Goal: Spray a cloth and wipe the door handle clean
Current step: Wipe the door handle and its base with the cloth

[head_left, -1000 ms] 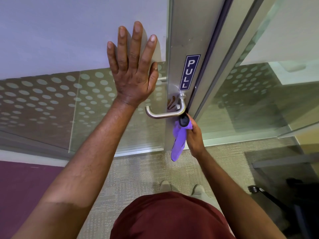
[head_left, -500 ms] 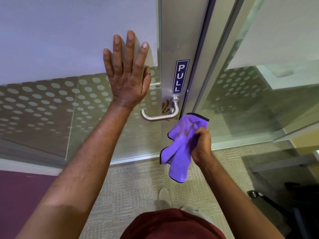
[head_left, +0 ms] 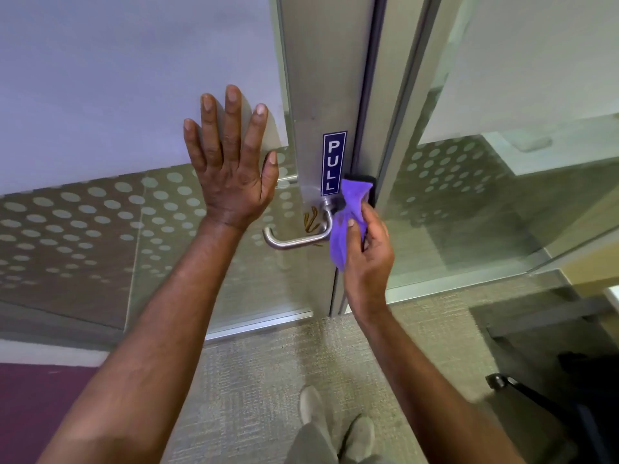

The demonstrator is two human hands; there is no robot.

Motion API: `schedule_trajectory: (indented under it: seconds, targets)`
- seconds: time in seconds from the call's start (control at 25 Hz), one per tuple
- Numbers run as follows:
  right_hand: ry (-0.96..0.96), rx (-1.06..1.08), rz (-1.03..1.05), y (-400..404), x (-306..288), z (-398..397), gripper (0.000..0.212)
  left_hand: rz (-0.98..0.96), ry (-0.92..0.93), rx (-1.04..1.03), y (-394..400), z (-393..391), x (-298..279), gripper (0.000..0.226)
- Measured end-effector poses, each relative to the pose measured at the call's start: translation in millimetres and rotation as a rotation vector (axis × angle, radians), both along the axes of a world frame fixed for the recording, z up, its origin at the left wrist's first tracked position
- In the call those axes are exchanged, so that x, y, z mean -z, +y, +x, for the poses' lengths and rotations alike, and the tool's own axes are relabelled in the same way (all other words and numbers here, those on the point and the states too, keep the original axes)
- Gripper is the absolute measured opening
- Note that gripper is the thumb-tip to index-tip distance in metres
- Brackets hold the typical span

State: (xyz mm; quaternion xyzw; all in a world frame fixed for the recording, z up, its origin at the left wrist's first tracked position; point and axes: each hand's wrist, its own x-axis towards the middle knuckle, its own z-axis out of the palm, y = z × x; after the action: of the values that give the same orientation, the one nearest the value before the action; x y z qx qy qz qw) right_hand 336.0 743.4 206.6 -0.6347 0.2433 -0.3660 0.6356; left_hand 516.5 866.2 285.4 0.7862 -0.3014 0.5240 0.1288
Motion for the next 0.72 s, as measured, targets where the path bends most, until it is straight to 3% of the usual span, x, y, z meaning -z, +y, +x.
schedule_trajectory:
  seconds: [0.2, 0.52, 0.72]
  targets:
    - [0.184, -0.082, -0.378, -6.1, 30.7, 23.4, 0.048, 0.019, 0.003, 0.017, 2.5, 1.2, 0.9, 0.057]
    - [0.201, -0.012, -0.319, 3.3, 74.3, 31.4, 0.052, 0.035, -0.044, 0.032, 1.6, 5.7, 3.0, 0.058]
    - [0.467, -0.078, -0.283, 5.1, 112.3, 27.1, 0.033, 0.001, -0.029, 0.029, 2.1, 6.1, 4.2, 0.060]
